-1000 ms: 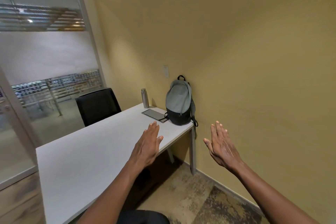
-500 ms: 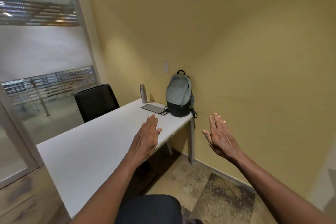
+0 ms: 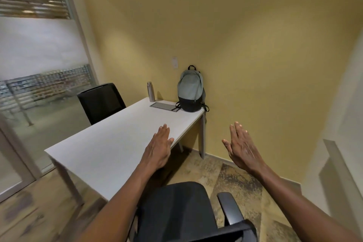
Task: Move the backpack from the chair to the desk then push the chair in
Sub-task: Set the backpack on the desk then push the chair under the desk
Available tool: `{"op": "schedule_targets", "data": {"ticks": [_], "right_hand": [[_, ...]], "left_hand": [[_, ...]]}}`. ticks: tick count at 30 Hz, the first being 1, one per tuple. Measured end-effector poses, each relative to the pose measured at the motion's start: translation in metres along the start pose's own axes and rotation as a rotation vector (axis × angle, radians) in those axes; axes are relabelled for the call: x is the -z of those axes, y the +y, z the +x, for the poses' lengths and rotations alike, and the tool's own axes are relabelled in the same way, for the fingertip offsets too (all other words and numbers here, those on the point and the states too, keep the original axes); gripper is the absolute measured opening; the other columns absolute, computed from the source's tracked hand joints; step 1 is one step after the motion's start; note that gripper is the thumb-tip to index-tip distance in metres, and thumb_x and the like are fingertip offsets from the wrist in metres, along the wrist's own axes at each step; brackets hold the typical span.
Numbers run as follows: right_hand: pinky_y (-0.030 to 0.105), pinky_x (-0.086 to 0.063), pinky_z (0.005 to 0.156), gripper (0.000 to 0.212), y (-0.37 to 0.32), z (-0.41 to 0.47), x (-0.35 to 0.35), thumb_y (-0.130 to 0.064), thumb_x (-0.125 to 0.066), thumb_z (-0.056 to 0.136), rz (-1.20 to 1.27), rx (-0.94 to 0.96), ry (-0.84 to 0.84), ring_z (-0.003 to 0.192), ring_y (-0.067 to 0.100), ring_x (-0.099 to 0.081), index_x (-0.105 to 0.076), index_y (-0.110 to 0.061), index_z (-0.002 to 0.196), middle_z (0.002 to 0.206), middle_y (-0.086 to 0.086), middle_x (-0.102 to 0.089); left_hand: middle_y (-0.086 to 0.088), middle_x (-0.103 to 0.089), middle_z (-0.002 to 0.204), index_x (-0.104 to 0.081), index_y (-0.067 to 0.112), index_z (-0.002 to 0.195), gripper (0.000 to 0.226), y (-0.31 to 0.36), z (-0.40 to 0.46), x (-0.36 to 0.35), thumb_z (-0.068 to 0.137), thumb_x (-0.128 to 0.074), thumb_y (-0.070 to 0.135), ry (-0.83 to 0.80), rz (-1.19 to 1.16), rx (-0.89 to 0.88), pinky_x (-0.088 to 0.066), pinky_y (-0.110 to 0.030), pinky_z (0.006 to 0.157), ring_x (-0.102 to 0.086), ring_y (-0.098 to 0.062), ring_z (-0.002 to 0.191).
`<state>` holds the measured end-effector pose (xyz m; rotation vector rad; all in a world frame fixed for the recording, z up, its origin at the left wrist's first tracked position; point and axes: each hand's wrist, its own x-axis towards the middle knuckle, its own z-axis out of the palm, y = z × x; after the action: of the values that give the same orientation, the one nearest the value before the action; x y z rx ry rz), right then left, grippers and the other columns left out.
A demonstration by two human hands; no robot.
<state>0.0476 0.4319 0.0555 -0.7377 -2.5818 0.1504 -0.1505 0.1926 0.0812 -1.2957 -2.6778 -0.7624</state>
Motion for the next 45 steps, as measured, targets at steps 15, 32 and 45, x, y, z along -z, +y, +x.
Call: {"op": "schedule_targets", "data": {"ticks": [15, 32, 45], "right_hand": [[0.031, 0.005, 0.123, 0.072, -0.054, -0.074, 0.035, -0.050, -0.024, 0.104, 0.044, 0.070, -0.017, 0.155, 0.022, 0.003, -0.005, -0.006, 0.158, 0.167, 0.016, 0.001], [0.041, -0.047, 0.076, 0.054, -0.118, -0.160, 0.009, -0.049, -0.030, 0.103, 0.072, 0.089, -0.374, 0.086, 0.031, -0.060, -0.057, -0.007, 0.083, 0.088, 0.009, -0.062], [0.046, -0.039, 0.098, 0.105, -0.115, -0.208, -0.017, -0.101, -0.010, 0.065, -0.032, 0.075, -0.596, 0.098, 0.023, -0.064, -0.070, -0.028, 0.112, 0.102, 0.001, -0.072]], "left_hand": [[0.003, -0.006, 0.169, -0.014, 0.021, 0.160, 0.055, 0.010, -0.090, 0.025, 0.109, -0.029, 0.036, 0.025, -0.024, -0.008, -0.005, -0.033, 0.124, -0.004, -0.016, 0.155], [-0.007, -0.020, 0.167, -0.026, 0.018, 0.157, 0.071, -0.072, -0.203, -0.001, 0.101, -0.026, 0.062, -0.299, 0.097, 0.080, -0.007, -0.055, 0.124, -0.008, -0.029, 0.155], [-0.003, -0.071, 0.077, -0.062, 0.017, 0.062, 0.064, -0.094, -0.258, -0.014, 0.091, -0.045, 0.072, -0.240, 0.002, 0.501, -0.048, -0.033, 0.071, -0.067, -0.023, 0.077]]}}
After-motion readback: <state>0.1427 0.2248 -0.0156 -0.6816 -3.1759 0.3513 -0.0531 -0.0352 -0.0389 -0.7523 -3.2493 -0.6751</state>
